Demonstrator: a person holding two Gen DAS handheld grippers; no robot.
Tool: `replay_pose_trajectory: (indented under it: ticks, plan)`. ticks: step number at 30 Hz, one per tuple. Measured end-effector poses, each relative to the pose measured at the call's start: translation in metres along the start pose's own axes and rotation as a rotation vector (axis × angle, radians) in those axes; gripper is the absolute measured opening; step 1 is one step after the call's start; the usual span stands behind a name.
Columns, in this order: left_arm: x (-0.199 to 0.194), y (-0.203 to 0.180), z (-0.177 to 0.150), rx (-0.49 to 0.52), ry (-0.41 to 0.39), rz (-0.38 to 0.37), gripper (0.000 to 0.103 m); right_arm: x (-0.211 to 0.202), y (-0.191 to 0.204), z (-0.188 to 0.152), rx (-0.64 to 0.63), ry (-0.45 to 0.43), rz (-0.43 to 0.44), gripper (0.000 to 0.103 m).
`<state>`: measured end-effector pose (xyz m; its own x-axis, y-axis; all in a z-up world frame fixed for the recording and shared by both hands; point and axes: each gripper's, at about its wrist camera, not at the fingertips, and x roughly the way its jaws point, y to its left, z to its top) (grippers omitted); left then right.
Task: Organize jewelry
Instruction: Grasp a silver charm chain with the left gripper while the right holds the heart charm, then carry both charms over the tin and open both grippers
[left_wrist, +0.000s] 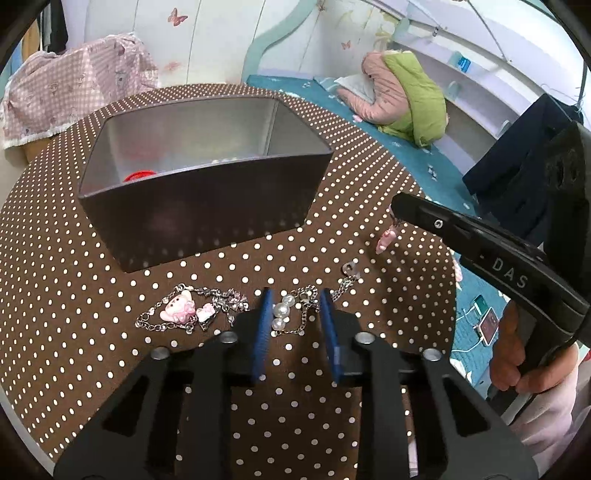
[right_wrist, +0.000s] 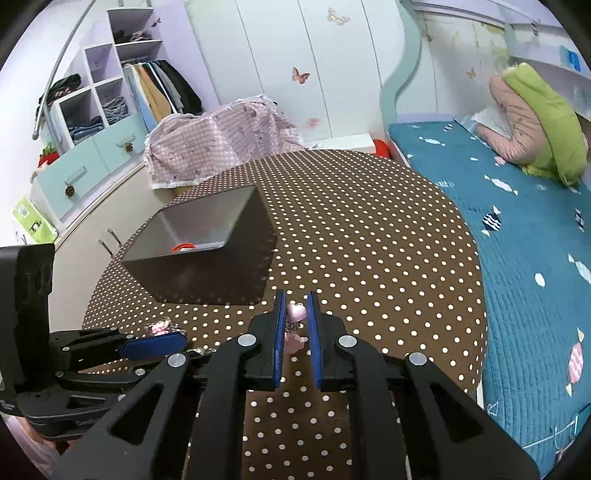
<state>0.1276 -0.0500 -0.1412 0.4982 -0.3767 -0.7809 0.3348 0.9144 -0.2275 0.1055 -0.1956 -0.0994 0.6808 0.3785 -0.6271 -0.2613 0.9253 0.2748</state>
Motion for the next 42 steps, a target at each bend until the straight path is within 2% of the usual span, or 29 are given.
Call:
replay_pose_trajectory:
  ticks: [5,14,20,32,42]
  plan:
    - [0.004,0.002,0.002,0.002,0.018,0.040,0.010,0.001,0.000,-0.001,-0.001,0.008,0.009,0.010]
    - [-0.003,0.012,0.004,-0.030,0.005,0.035,0.010,0.000,0.006,0.002,-0.018,0.006,0.014,0.010]
    - [-0.024,0.021,0.012,-0.051,-0.047,0.015,0.010,-0.005,0.010,0.006,-0.034,-0.012,0.016,0.010]
    - [-0.078,0.023,0.036,-0.035,-0.210,0.011,0.010,-0.017,0.032,0.030,-0.101,-0.088,0.038,0.011]
    - [-0.102,0.031,0.057,-0.048,-0.292,0.015,0.010,-0.015,0.052,0.049,-0.159,-0.134,0.063,0.011]
